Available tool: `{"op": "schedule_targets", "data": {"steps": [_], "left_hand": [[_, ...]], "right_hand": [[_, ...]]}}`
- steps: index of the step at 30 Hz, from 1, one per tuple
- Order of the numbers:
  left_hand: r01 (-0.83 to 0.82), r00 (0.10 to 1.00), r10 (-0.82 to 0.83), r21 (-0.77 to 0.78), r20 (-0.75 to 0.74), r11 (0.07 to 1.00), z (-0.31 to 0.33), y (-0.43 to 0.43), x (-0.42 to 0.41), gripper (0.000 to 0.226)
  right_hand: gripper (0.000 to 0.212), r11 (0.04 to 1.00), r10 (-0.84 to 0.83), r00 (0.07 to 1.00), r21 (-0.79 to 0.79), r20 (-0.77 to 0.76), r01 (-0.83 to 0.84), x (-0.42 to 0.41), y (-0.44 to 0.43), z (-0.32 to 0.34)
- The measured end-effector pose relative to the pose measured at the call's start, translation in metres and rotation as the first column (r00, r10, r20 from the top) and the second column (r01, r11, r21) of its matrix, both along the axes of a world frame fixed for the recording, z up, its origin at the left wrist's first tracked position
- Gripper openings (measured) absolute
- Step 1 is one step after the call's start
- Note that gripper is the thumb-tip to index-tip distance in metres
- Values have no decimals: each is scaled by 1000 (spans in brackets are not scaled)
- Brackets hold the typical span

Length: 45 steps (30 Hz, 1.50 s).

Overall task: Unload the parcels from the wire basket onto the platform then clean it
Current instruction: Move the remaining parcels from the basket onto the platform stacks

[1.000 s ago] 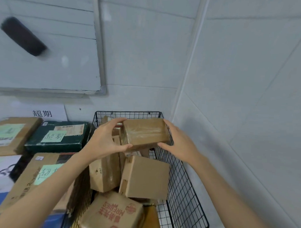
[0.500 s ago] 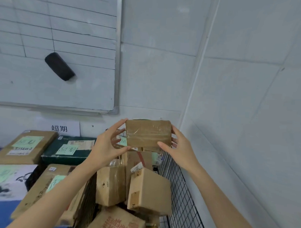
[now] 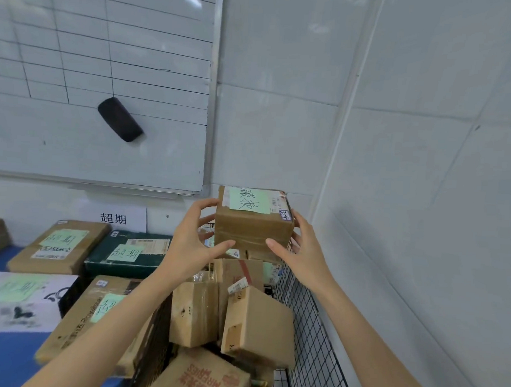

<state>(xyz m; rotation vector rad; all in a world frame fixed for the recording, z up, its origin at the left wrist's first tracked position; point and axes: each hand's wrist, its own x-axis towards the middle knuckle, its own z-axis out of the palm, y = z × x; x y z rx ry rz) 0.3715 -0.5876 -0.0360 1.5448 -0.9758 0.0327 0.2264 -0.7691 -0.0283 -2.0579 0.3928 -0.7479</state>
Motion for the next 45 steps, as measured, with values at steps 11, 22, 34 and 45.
{"op": "schedule_targets", "data": {"steps": [11, 22, 34, 45], "left_hand": [[-56, 998, 57, -28, 2, 998, -2, 11, -12, 71], [77, 997, -77, -82, 4, 994, 8, 36, -34, 76], [-74, 992, 78, -40, 99, 996, 7, 56, -51, 91], [-63, 996, 63, 6, 65, 998, -13, 101, -95, 88]], "right_hand": [[67, 997, 42, 997, 66, 67, -47, -3, 16, 13], [40, 989, -48, 968, 149, 245, 11, -12, 24, 17], [53, 986, 19, 960, 155, 280, -65, -42, 41, 22], [46, 966, 111, 925, 179, 364, -186, -54, 80, 2]]}}
